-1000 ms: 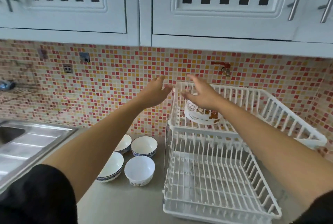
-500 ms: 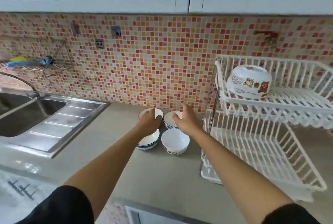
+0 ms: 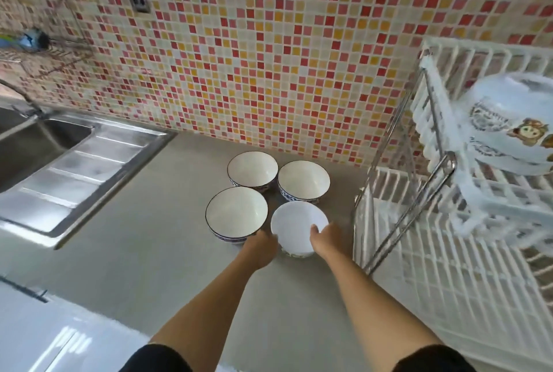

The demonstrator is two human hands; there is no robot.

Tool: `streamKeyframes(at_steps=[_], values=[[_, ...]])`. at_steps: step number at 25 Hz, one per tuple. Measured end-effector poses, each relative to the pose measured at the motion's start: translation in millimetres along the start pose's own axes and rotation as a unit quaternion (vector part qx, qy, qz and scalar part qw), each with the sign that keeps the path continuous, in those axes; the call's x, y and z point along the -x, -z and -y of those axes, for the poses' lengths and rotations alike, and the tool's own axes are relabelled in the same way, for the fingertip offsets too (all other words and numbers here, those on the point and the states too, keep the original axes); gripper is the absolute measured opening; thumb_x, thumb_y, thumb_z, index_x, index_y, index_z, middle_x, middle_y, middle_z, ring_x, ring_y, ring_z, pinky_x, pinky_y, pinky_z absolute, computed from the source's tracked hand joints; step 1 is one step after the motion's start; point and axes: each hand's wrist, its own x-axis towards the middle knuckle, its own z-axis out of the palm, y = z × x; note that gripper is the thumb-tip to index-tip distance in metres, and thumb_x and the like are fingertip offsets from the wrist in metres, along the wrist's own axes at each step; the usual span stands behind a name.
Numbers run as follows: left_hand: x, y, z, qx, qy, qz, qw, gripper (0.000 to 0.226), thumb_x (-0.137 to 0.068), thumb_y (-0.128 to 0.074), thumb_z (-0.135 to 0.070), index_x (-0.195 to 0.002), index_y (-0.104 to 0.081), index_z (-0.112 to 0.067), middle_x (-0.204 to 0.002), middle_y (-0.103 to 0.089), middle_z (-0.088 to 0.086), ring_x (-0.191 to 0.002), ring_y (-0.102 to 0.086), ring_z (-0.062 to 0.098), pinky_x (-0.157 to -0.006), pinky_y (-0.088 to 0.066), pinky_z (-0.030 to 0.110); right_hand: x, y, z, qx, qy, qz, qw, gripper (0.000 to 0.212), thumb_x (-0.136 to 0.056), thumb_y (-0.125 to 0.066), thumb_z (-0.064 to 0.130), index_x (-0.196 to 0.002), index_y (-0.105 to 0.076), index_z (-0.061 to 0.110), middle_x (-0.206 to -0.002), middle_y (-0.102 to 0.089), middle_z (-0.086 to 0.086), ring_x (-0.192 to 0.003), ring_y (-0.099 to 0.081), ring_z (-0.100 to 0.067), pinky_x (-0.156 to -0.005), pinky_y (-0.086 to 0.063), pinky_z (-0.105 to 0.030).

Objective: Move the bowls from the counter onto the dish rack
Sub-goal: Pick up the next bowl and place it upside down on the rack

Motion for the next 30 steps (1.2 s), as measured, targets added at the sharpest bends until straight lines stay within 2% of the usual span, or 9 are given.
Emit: streamKeyframes(at_steps=[2,5,8,12,17,21,24,27,30], values=[[-13,-5,-5,0.008,0.034,0.03,0.999,0.032,-0.101,-0.027,-0.023,-0.113,-0.054,-0.01,-0.116,-0.059,0.018,-0.124,-0.051,0.031,-0.099,-0.042,0.036,-12,-11,-9,0.014,-0.016,0.009,1.0,0.046,-0.094,-0.046,0.02,-0.133,-0.04,-0.004,-0.137,-0.049,-0.021,-0.124,-0.049,-0.035,-0.099,-0.041,-0.036],[-26,-12,-10,0.044,0.076,0.046,0.995,0.052,-0.1,-0.029,-0.039,-0.135,-0.043,-0.003,-0.134,-0.053,0.02,-0.126,-0.05,0.034,-0.101,-0.041,0.033,-19,-14,-15,0.02,-0.011,-0.001,1.0,0.045,-0.087,-0.049,0.005,-0.132,-0.047,0.006,-0.132,-0.055,-0.016,-0.12,-0.053,-0.033,-0.094,-0.045,-0.035],[-23,-13,-8,0.077,0.076,0.043,0.993,0.054,-0.1,-0.031,-0.039,-0.137,-0.04,0.0,-0.137,-0.05,0.023,-0.122,-0.052,0.038,-0.1,-0.044,0.037,-15,-18,-22,-0.01,-0.011,0.025,1.0,0.046,-0.089,-0.045,0.007,-0.135,-0.044,0.011,-0.134,-0.053,-0.012,-0.121,-0.052,-0.032,-0.096,-0.045,-0.037],[1,-9,5,0.206,0.087,0.061,0.973,0.057,-0.096,-0.033,-0.045,-0.14,-0.03,-0.008,-0.131,-0.053,0.017,-0.068,-0.06,0.023,-0.067,-0.049,0.029,17,-16,-28,0.008,0.017,0.0,1.0,0.036,-0.093,-0.042,0.014,-0.128,-0.045,0.01,-0.129,-0.055,-0.013,-0.115,-0.054,-0.032,-0.084,-0.046,-0.032],[101,19,35,0.328,0.01,0.019,0.944,0.068,-0.082,-0.022,-0.074,-0.134,-0.039,-0.034,-0.131,-0.054,0.005,-0.108,-0.06,0.027,-0.067,-0.051,0.03,124,6,-39,0.001,0.178,-0.089,0.98,0.023,-0.096,-0.037,0.029,-0.117,-0.04,0.019,-0.109,-0.066,-0.01,-0.096,-0.063,-0.034,-0.077,-0.052,-0.041],[114,43,34,0.469,-0.001,0.031,0.883,0.07,-0.086,-0.013,-0.074,-0.125,-0.049,-0.029,-0.116,-0.06,0.004,-0.095,-0.06,0.022,-0.062,-0.052,0.031,151,21,-19,-0.129,0.214,-0.041,0.967,0.052,-0.088,-0.027,0.059,-0.123,-0.044,0.024,-0.121,-0.062,-0.003,-0.102,-0.06,-0.026,-0.076,-0.039,-0.03],[124,63,30,0.521,-0.021,0.014,0.853,0.066,-0.087,-0.024,-0.071,-0.128,-0.05,-0.026,-0.118,-0.06,0.008,-0.104,-0.058,0.027,-0.075,-0.053,0.037,172,39,1,-0.178,0.235,-0.003,0.956,0.07,-0.075,-0.016,0.075,-0.123,-0.04,0.03,-0.118,-0.059,0.003,-0.098,-0.058,-0.02,-0.076,-0.037,-0.028],[157,86,16,0.514,-0.114,0.006,0.85,0.072,-0.075,-0.042,-0.077,-0.128,-0.053,-0.029,-0.129,-0.06,0.008,-0.113,-0.059,0.024,-0.086,-0.052,0.039,213,73,16,-0.27,0.306,0.025,0.913,0.045,-0.088,-0.033,0.064,-0.122,-0.032,0.034,-0.13,-0.046,0.007,-0.116,-0.049,-0.013,-0.092,-0.039,-0.027],[192,118,-26,0.475,-0.236,-0.011,0.848,0.041,-0.088,-0.035,-0.066,-0.11,-0.057,-0.039,-0.125,-0.061,-0.003,-0.112,-0.056,0.013,-0.102,-0.038,0.04,239,131,39,-0.321,0.383,-0.009,0.866,0.062,-0.076,-0.044,0.067,-0.126,-0.03,0.032,-0.131,-0.044,0.01,-0.12,-0.048,-0.007,-0.104,-0.04,-0.03]])
